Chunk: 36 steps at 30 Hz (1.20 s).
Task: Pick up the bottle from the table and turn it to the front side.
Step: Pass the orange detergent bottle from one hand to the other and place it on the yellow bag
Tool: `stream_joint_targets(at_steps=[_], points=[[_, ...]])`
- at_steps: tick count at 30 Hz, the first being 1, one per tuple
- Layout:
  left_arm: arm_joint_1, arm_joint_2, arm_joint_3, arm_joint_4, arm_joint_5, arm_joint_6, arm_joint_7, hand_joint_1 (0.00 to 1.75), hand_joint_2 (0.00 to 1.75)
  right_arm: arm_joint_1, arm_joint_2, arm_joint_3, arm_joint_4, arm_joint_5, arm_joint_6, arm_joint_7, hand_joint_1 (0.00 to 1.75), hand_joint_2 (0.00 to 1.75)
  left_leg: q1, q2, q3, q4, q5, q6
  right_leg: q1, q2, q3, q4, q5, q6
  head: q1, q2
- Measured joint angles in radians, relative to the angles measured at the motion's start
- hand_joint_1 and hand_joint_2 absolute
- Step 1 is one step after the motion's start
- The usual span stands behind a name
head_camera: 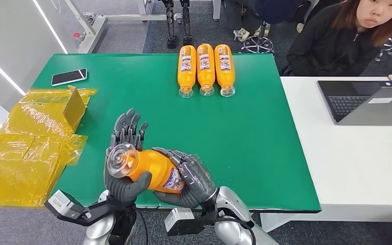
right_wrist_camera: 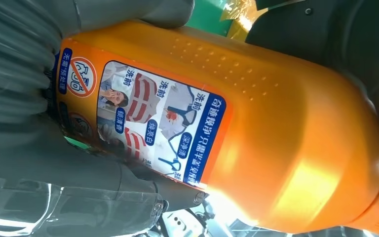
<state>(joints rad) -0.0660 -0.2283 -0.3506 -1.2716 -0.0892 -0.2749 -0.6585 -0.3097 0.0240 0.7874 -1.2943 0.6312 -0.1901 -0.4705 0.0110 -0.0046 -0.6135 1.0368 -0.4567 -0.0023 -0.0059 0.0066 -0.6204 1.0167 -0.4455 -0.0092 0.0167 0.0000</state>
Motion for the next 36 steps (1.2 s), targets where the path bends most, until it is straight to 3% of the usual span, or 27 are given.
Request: stream_joint_targets(at_steps=[18, 19, 22, 23, 36], points=[[0.0, 0.007, 0.0, 0.004, -0.002, -0.009, -0.014, 1.75, 1.75, 0.016, 0.0, -0.005, 0.0, 0.019, -0.011, 0.01, 1.75, 1.75, 0.0, 0.0, 0.0, 0.0, 0.0, 0.0, 0.0, 0.0, 0.0, 0.0, 0.0, 0.0, 0.0, 0.0], [0.0, 0.007, 0.0, 0.004, -0.002, -0.009, -0.014, 1.75, 1.75, 0.016, 0.0, -0.005, 0.0, 0.019, -0.011, 0.01, 1.47, 1.75, 0.0, 0.0, 0.0, 0.0, 0.0, 0.0, 0.0, 0.0, 0.0, 0.0, 0.0, 0.0, 0.0, 0.0], [0.0, 0.007, 0.0, 0.004, -0.003, -0.008, -0.014, 1.75, 1.75, 0.017, 0.0, -0.005, 0.0, 0.019, -0.011, 0.01, 0.16, 1.75, 0.0, 0.0, 0.0, 0.0, 0.0, 0.0, 0.0, 0.0, 0.0, 0.0, 0.0, 0.0, 0.0, 0.0], [0.0, 0.007, 0.0, 0.004, -0.003, -0.008, -0.014, 1.75, 1.75, 0.018, 0.0, -0.005, 0.0, 0.02, -0.012, 0.011, 0.0, 1.75, 0.0, 0.0, 0.0, 0.0, 0.0, 0.0, 0.0, 0.0, 0.0, 0.0, 0.0, 0.0, 0.0, 0.0], [0.0, 0.007, 0.0, 0.004, -0.005, 0.001, -0.014, 1.75, 1.75, 0.039, 0.0, -0.005, -0.003, 0.013, -0.052, -0.002, 0.0, 1.75, 0.0, 0.0, 0.0, 0.0, 0.0, 0.0, 0.0, 0.0, 0.0, 0.0, 0.0, 0.0, 0.0, 0.0]])
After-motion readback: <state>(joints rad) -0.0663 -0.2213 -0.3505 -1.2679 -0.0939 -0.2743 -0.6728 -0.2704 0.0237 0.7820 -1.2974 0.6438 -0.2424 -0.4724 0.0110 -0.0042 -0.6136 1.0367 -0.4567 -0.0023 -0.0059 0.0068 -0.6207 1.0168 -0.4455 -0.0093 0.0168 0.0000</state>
